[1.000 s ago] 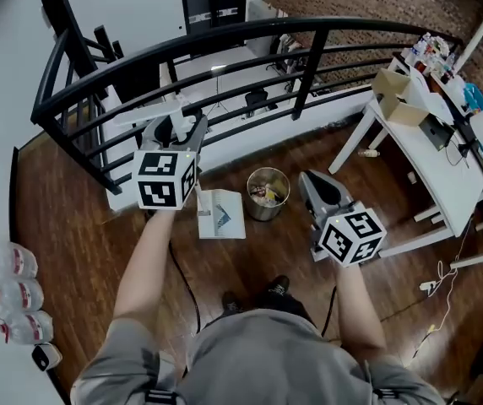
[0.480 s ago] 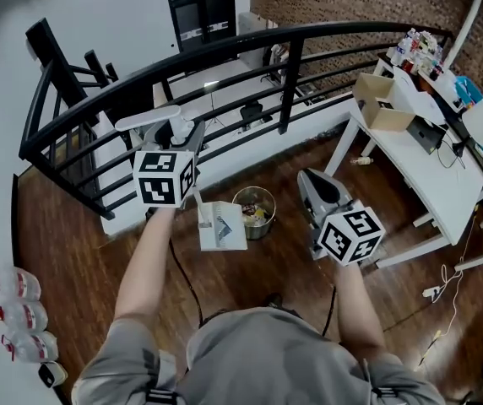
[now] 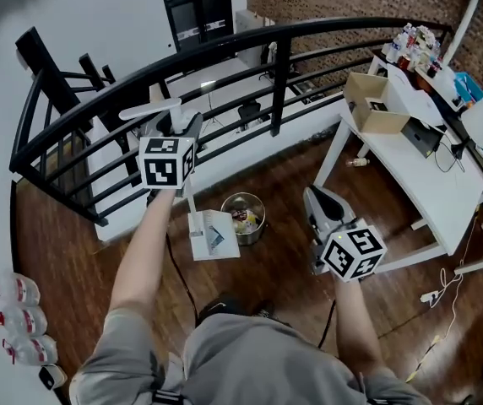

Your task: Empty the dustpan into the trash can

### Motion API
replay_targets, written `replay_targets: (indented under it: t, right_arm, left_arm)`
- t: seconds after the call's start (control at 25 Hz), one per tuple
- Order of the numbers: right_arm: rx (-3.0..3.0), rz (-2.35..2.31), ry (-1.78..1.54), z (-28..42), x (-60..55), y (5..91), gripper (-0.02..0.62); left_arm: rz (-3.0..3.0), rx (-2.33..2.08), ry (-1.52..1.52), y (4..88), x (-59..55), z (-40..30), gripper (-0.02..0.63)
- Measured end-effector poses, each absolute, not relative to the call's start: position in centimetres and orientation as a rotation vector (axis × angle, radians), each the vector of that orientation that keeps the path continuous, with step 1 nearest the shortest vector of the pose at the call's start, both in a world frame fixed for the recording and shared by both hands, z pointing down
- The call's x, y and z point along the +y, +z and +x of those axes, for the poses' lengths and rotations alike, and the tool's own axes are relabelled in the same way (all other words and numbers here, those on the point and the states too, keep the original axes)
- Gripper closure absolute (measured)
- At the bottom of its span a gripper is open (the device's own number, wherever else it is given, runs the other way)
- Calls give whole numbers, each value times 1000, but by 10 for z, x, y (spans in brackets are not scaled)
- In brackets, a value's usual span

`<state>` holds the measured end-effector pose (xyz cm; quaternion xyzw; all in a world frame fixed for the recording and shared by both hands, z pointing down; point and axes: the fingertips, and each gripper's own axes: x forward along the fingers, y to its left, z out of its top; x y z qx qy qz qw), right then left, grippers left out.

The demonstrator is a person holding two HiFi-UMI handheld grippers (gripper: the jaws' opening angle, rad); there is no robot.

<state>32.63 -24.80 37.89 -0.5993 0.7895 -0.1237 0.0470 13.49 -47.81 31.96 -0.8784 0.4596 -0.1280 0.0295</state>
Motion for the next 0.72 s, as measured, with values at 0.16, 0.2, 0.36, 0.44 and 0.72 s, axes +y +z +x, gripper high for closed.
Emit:
replay_targets:
  t: [0.16,0.2,0.36,0.44,0.72]
  right_arm:
    - [2374,-1855,-407,346,-265,389,595]
    - [2371,-1865,-407,349,-272,391,595]
    - [2345,-1924,-397,374,-307,393,595]
    - [2330,-1959,-382,390,-327,389,595]
    - [2251,-2043,-343,430,-390,373,595]
  left_arm:
    - [-2718,1386,-426,322,-510,165,390]
    - [-2723,1373,-430,323,-519,173,390]
    - [-2747,1325,-466,330,-564,213,390]
    - [-2766,1296,-503,339,-588,238,391]
    - [-2817,1199,-591,363,-655,306,393]
